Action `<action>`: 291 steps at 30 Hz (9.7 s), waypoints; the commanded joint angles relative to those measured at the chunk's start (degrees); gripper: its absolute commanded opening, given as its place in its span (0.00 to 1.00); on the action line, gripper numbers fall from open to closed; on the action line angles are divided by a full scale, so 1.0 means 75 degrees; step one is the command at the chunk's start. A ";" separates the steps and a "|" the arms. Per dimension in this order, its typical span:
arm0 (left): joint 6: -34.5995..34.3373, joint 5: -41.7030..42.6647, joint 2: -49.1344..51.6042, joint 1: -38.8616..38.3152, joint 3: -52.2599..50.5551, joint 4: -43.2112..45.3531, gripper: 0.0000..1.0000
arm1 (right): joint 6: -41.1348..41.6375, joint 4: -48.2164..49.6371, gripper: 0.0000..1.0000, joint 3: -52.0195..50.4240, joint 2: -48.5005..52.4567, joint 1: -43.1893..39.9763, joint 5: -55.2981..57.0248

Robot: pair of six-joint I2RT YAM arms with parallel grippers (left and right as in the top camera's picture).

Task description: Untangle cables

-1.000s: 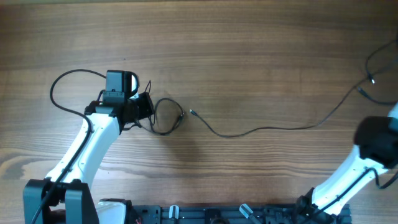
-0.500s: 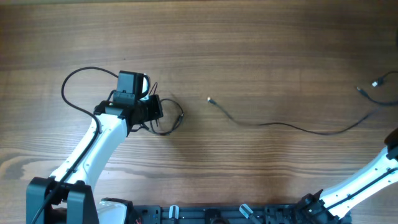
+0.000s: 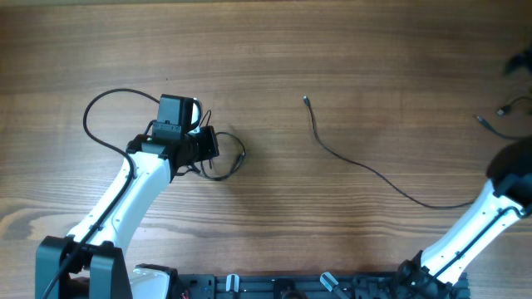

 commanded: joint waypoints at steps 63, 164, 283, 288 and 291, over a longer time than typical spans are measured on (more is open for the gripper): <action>0.0303 0.0291 -0.0114 -0.0035 0.0050 0.0335 0.04 | 0.3019 0.6729 1.00 -1.2389 -0.7449 -0.2291 0.2474; 0.0294 0.0291 -0.0096 -0.0035 0.0047 0.0277 0.04 | -0.0423 0.8352 0.04 -0.2608 -0.4555 -0.2859 -0.3276; 0.0297 0.0670 -0.0096 -0.0219 0.0047 0.0440 0.04 | 0.1413 0.8556 0.30 -0.7461 -0.5931 -0.2028 0.3442; 0.0297 0.0673 -0.0096 -0.0303 0.0047 0.0507 0.04 | 0.1390 0.8224 0.99 -0.7461 -0.4925 -0.2034 0.3005; 0.0294 0.0673 -0.0096 -0.0306 0.0047 0.0501 0.04 | 0.1390 0.8160 1.00 -0.7461 -0.4622 -0.2034 0.2582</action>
